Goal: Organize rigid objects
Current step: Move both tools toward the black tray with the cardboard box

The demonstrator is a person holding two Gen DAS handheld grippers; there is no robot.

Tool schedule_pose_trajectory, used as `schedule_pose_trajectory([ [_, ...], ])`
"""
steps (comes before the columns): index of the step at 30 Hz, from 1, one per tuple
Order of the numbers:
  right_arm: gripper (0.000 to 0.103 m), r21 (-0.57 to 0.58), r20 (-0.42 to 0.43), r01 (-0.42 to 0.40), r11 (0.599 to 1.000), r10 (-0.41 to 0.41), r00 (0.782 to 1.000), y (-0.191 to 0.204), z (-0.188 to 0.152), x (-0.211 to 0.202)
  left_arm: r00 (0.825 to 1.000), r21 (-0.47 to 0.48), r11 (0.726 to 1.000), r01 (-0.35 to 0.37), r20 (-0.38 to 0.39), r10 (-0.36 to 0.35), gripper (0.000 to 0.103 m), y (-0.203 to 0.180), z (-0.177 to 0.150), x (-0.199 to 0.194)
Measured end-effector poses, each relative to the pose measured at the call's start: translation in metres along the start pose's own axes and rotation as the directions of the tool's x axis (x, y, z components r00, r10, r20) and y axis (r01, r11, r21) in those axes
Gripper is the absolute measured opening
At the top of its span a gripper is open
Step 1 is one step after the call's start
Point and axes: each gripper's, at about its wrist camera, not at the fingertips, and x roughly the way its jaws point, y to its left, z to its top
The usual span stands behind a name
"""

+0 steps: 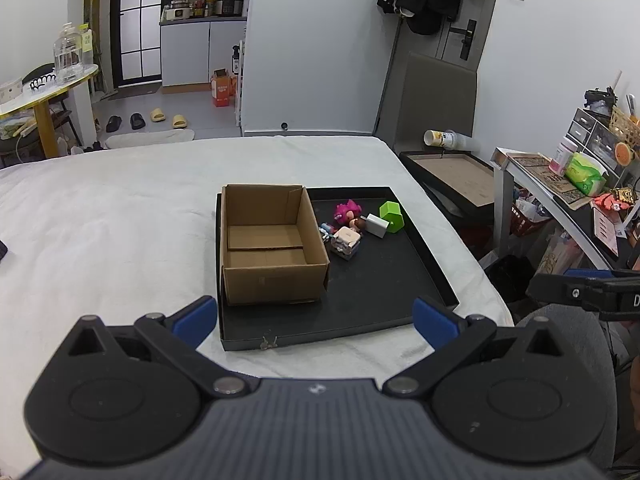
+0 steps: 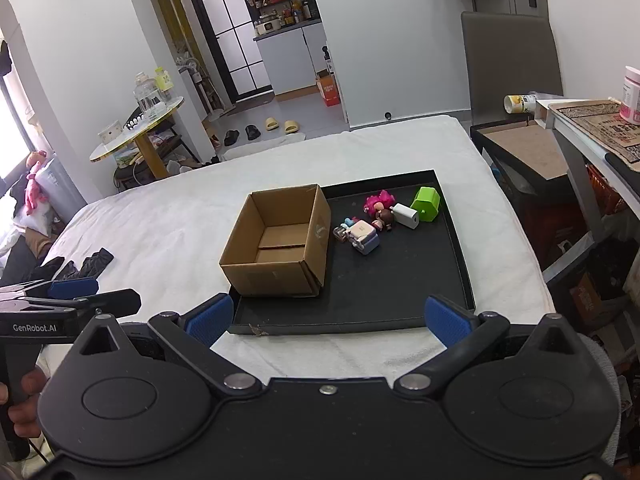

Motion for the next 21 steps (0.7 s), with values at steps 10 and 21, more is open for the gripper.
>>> schedule_pose_trajectory([
  [10, 0.103, -0.005, 0.005, 0.001, 1.0, -0.001, 1.0, 0.001, -0.0017, 0.0004, 1.0, -0.008, 1.0, -0.001, 0.008, 0.001, 0.103, -0.0007, -0.0003, -0.0001],
  [21, 0.103, 0.002, 0.009, 0.011, 1.0, -0.011, 1.0, 0.0012, -0.0003, 0.002, 1.0, -0.008, 1.0, 0.005, 0.003, -0.005, 0.103, 0.0016, 0.0002, 0.0027],
])
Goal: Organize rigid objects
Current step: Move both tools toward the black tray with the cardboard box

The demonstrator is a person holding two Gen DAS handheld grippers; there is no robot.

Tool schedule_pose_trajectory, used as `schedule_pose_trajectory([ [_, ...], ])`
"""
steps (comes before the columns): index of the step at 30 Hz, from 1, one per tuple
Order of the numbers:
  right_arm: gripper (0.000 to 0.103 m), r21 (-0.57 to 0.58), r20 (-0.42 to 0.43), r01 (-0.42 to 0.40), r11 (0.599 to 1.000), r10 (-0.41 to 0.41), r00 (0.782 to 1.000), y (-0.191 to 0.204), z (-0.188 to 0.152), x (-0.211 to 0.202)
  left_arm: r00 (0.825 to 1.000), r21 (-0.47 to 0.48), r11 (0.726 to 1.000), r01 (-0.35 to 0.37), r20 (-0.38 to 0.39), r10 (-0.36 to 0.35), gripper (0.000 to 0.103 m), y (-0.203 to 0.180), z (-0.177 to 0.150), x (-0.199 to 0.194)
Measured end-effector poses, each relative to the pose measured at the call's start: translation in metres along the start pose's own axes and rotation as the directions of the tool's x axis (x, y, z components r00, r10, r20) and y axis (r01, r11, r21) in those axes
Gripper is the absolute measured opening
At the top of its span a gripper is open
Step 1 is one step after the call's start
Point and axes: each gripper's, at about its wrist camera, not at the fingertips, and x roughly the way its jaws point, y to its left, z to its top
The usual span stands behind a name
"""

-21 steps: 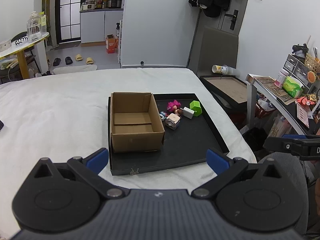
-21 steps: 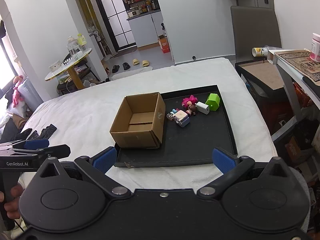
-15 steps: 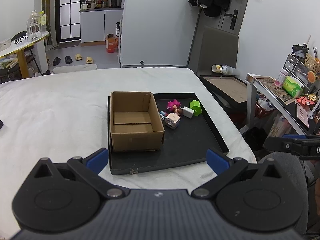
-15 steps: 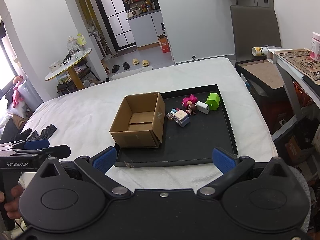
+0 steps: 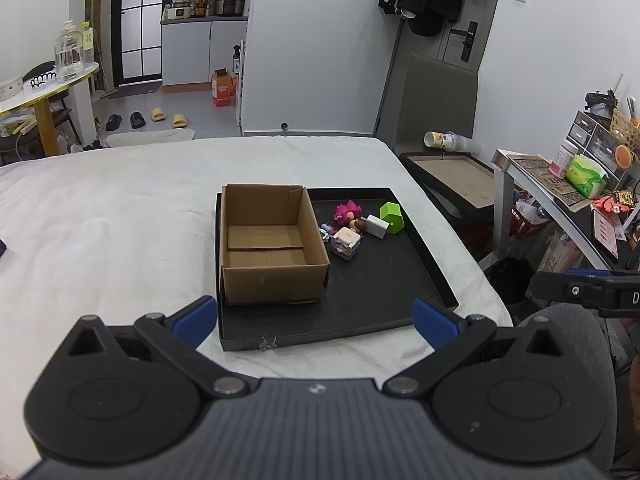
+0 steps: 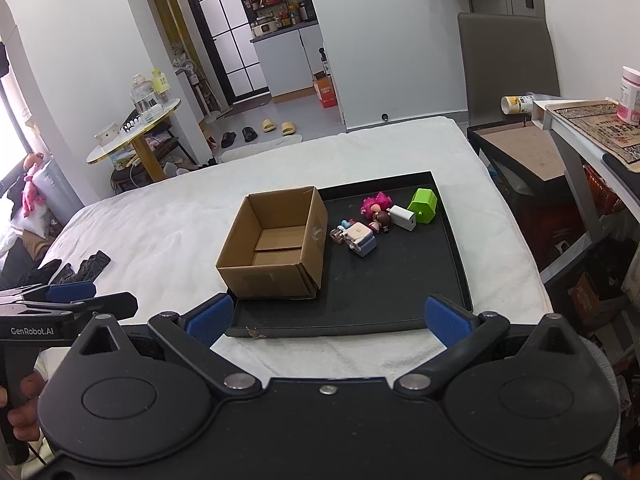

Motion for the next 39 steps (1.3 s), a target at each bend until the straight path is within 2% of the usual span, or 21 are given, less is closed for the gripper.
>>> schedule_pose_trajectory([
  [10, 0.103, -0.006, -0.004, -0.004, 1.0, 0.004, 1.0, -0.001, 0.004, 0.008, 1.0, -0.012, 1.0, 0.003, 0.01, -0.003, 0.103, 0.009, 0.005, 0.009],
  [19, 0.103, 0.001, 0.024, 0.011, 1.0, -0.011, 1.0, -0.014, 0.012, 0.028, 1.0, -0.026, 0.999, -0.024, -0.003, 0.024, 0.103, 0.024, 0.009, 0.035],
  [24, 0.103, 0.006, 0.012, 0.034, 0.999, -0.035, 0.999, -0.022, 0.015, 0.043, 0.999, -0.053, 0.998, -0.031, -0.026, 0.03, 0.103, 0.038, 0.013, 0.054],
  [30, 0.096, 0.041, -0.001, 0.009, 0.999, -0.009, 1.0, -0.033, 0.021, 0.063, 0.998, -0.076, 0.997, -0.033, -0.052, 0.029, 0.102, 0.049, 0.02, 0.076],
  [35, 0.095, 0.054, -0.023, 0.0, 0.999, 0.001, 1.0, -0.038, 0.029, 0.082, 0.997, -0.099, 0.995, -0.032, -0.072, 0.025, 0.102, 0.056, 0.026, 0.096],
  [39, 0.088, 0.078, -0.056, -0.006, 0.997, 0.011, 0.998, -0.045, 0.037, 0.098, 0.996, -0.121, 0.992, -0.033, -0.089, 0.023, 0.1, 0.062, 0.032, 0.114],
])
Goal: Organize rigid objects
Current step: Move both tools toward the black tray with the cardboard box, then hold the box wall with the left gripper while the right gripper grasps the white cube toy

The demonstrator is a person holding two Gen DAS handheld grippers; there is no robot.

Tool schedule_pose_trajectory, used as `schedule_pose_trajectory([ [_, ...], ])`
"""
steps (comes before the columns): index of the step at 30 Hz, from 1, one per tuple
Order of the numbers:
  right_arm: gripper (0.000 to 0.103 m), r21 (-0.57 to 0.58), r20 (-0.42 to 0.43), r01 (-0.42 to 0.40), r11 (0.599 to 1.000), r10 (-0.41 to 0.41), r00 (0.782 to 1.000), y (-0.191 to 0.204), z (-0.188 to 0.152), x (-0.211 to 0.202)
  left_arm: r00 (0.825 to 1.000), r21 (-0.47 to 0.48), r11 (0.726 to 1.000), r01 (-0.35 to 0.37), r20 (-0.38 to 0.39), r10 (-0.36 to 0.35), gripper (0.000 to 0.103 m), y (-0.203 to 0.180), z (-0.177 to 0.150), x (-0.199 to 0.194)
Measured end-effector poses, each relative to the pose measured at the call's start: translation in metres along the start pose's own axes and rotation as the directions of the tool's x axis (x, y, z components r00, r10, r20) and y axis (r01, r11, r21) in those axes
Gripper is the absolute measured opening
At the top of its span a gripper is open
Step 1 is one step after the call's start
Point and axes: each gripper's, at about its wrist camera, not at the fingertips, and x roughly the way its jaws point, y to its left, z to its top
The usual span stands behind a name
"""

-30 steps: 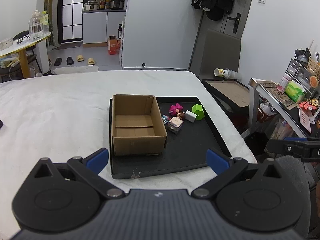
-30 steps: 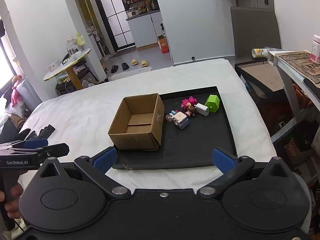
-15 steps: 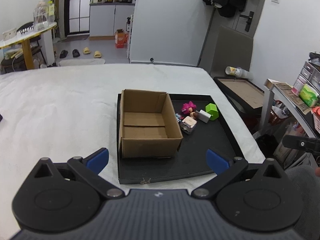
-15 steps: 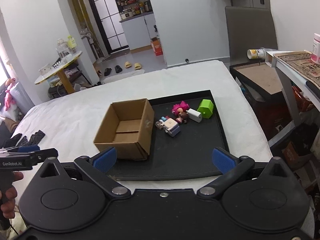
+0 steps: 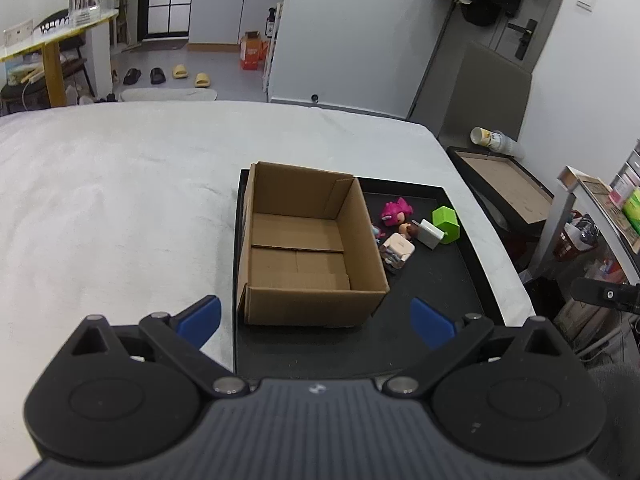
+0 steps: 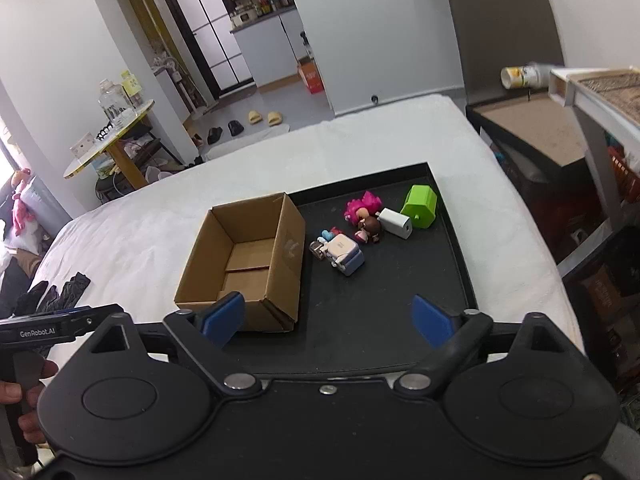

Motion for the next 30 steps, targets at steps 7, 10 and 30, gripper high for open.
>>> schedule_pose_trajectory([
  [7, 0.086, 0.02, -0.056, -0.007, 1.0, 0.008, 0.998, -0.008, 0.017, 0.033, 0.999, -0.071, 0.997, -0.011, -0.053, 0.007, 0.079, 0.018, 0.014, 0.032],
  [10, 0.085, 0.031, -0.08, -0.005, 1.0, 0.008, 0.997, -0.011, 0.026, 0.047, 0.997, -0.098, 0.995, -0.026, -0.074, 0.019, 0.069, 0.025, 0.018, 0.046],
  [30, 0.08, 0.179, -0.193, 0.038, 0.983, -0.002, 0.981, -0.017, 0.07, 0.154, 0.975, -0.22, 0.973, -0.066, -0.22, 0.016, 0.024, 0.069, 0.035, 0.141],
])
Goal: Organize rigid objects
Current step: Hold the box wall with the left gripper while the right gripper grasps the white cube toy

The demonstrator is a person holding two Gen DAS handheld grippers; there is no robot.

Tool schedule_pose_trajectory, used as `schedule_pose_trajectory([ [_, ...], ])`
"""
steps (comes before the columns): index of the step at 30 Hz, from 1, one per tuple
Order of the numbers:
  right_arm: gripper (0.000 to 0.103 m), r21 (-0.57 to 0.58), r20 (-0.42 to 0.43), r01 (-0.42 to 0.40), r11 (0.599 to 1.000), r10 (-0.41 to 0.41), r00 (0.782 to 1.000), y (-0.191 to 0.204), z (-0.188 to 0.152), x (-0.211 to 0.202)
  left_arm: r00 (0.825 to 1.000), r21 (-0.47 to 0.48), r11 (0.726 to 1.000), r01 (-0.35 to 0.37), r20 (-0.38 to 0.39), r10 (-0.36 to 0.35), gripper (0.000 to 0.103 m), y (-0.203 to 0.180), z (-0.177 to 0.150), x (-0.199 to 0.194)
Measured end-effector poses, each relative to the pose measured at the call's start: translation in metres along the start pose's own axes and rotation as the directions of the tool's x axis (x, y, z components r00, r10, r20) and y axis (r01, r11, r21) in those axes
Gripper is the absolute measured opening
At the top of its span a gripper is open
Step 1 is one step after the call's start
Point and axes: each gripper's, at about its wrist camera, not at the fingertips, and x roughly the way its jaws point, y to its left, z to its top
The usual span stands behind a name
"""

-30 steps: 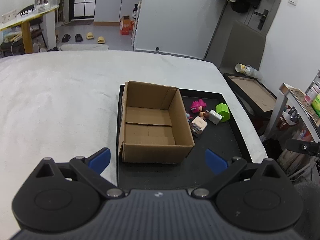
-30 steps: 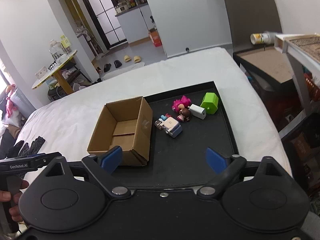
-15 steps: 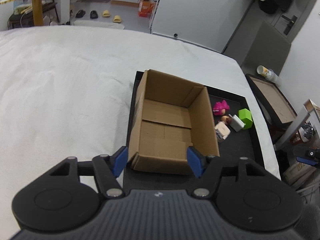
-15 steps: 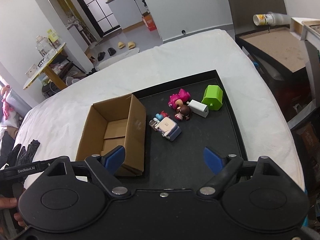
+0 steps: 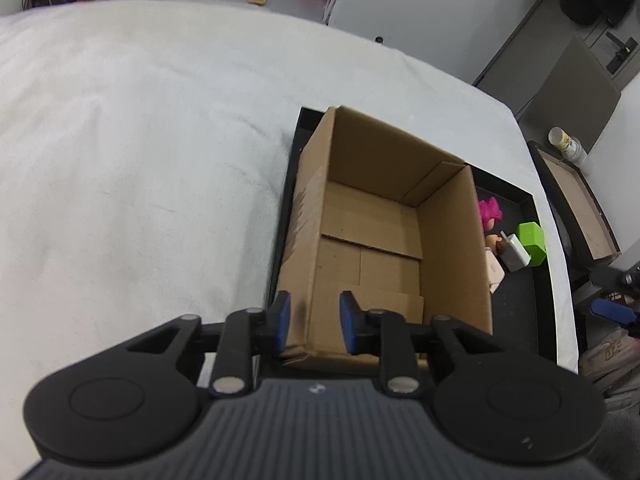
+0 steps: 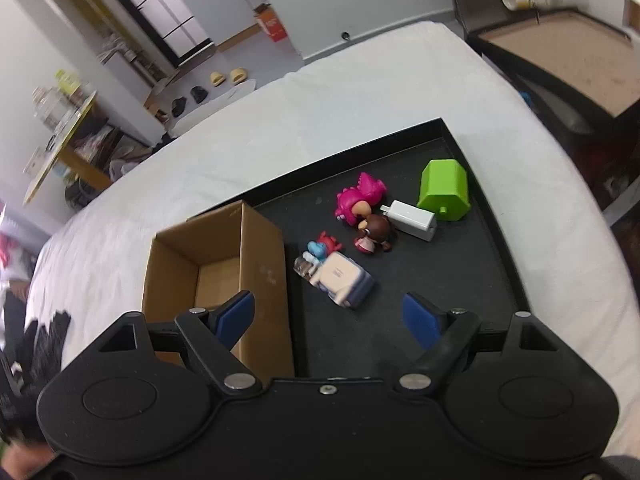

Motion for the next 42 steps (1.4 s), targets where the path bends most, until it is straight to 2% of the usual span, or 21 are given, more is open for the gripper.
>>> schedule_pose_trajectory([
  [8, 0.079, 0.091, -0.046, 0.042, 0.995, -0.038, 0.998, 0.005, 0.014, 0.054, 0.999, -0.013, 1.0, 0.003, -0.045, -0.004, 0.014, 0.005, 0.006, 0.015],
  [12, 0.078, 0.112, -0.074, 0.079, 0.991, -0.071, 0.995, 0.004, 0.017, 0.078, 0.998, -0.031, 1.0, -0.004, -0.058, 0.002, 0.014, 0.007, 0.008, 0.019],
  [20, 0.078, 0.138, -0.133, 0.165, 0.977, -0.147, 0.98, -0.001, 0.023, 0.12, 0.997, -0.007, 0.999, -0.039, -0.062, 0.038, 0.013, 0.005, 0.006, 0.025],
  [22, 0.072, 0.138, -0.159, 0.183, 0.973, -0.161, 0.974, -0.003, 0.021, 0.129, 0.997, 0.003, 0.999, -0.05, -0.062, 0.05, 0.013, 0.005, 0.004, 0.026],
  [24, 0.068, 0.125, -0.187, 0.195, 0.973, -0.17, 0.968, -0.004, 0.018, 0.136, 0.996, 0.013, 0.998, -0.058, -0.062, 0.059, 0.013, 0.004, 0.003, 0.028],
  [29, 0.068, 0.098, -0.2, 0.188, 0.977, -0.166, 0.966, -0.006, 0.016, 0.135, 0.993, 0.036, 0.997, -0.071, -0.09, 0.074, 0.015, 0.003, -0.004, 0.039],
  [32, 0.067, 0.062, -0.211, 0.196, 0.979, -0.179, 0.961, -0.007, 0.016, 0.132, 0.995, 0.05, 0.996, -0.073, -0.064, 0.076, 0.016, 0.003, -0.011, 0.04],
  [35, 0.057, 0.022, -0.235, 0.212, 0.977, -0.201, 0.951, -0.006, 0.015, 0.134, 0.996, 0.036, 0.997, -0.072, -0.046, 0.073, 0.016, 0.007, -0.017, 0.038],
  [36, 0.05, 0.004, -0.25, 0.222, 0.975, -0.214, 0.944, -0.006, 0.012, 0.137, 0.997, 0.026, 0.997, -0.07, -0.042, 0.071, 0.016, 0.008, -0.019, 0.037],
  [38, 0.048, -0.023, -0.264, 0.238, 0.971, -0.235, 0.935, -0.007, 0.008, 0.141, 0.997, 0.028, 0.997, -0.073, -0.036, 0.074, 0.016, 0.008, -0.021, 0.036],
  [42, 0.047, -0.056, -0.239, 0.222, 0.973, -0.229, 0.944, -0.007, 0.003, 0.136, 0.998, 0.041, 0.997, -0.067, -0.013, 0.067, 0.016, 0.01, -0.021, 0.036],
])
